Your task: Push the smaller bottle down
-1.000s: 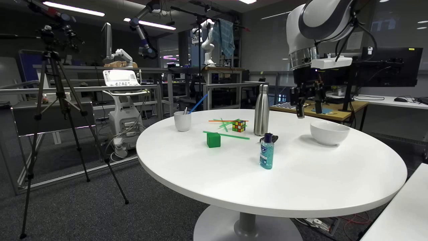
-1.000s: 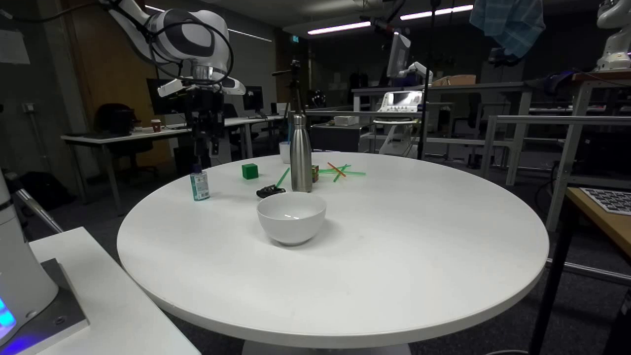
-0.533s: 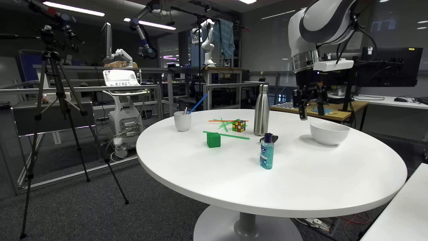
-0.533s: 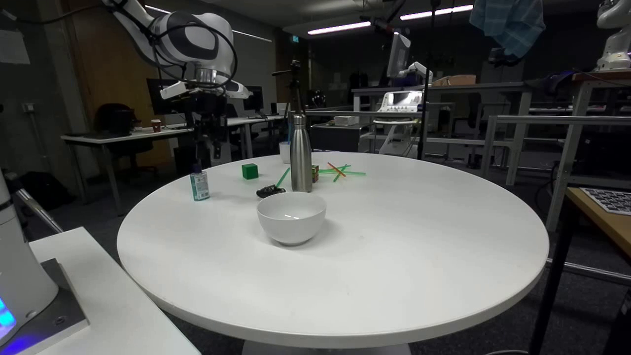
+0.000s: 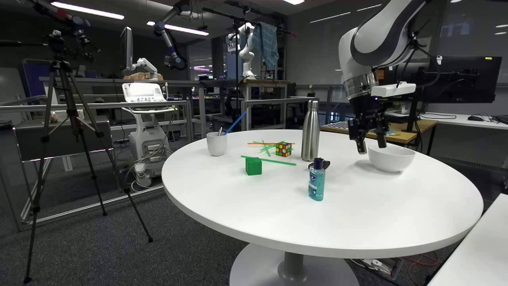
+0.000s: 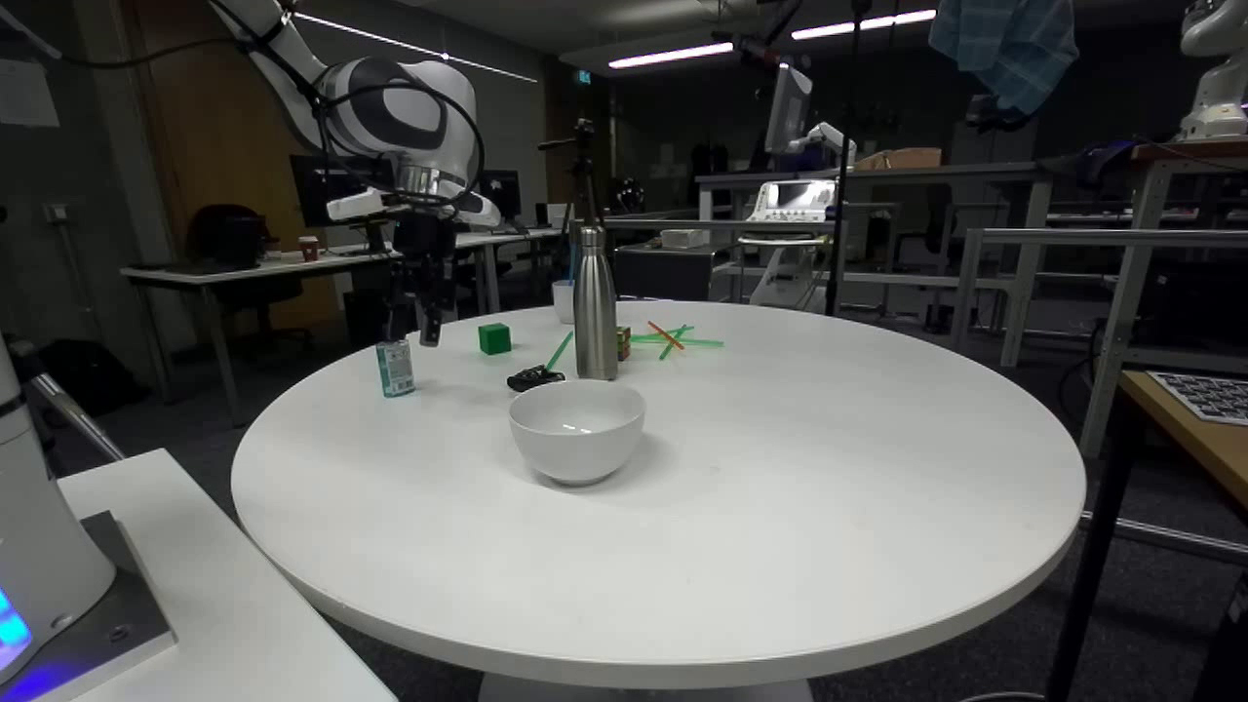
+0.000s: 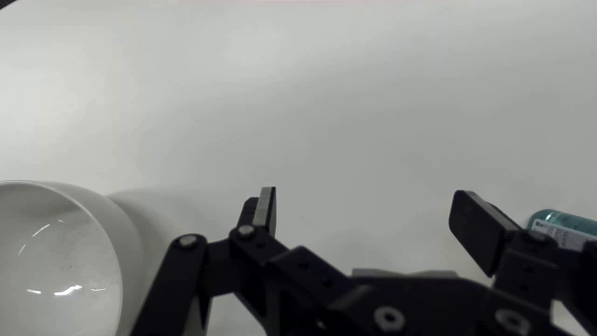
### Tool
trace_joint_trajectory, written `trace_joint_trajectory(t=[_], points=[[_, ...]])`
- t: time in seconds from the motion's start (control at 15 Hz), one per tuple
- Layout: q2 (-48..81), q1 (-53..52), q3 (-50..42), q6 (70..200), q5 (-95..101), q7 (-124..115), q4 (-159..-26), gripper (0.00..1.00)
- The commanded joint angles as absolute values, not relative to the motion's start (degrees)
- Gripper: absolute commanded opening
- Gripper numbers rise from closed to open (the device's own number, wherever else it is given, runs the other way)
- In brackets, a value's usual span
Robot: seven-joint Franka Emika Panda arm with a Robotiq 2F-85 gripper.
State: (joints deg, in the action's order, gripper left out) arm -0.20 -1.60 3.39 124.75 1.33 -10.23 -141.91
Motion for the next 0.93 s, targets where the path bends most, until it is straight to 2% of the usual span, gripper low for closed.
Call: trace_joint_trajectory(t=[0.0,0.87], points=[[3.45,-2.22,3.31,124.85,0.63,-8.83,-138.97,1.00],[11.83,-5.59,5.06,123.46,1.19,-9.10,-131.56,1.00]])
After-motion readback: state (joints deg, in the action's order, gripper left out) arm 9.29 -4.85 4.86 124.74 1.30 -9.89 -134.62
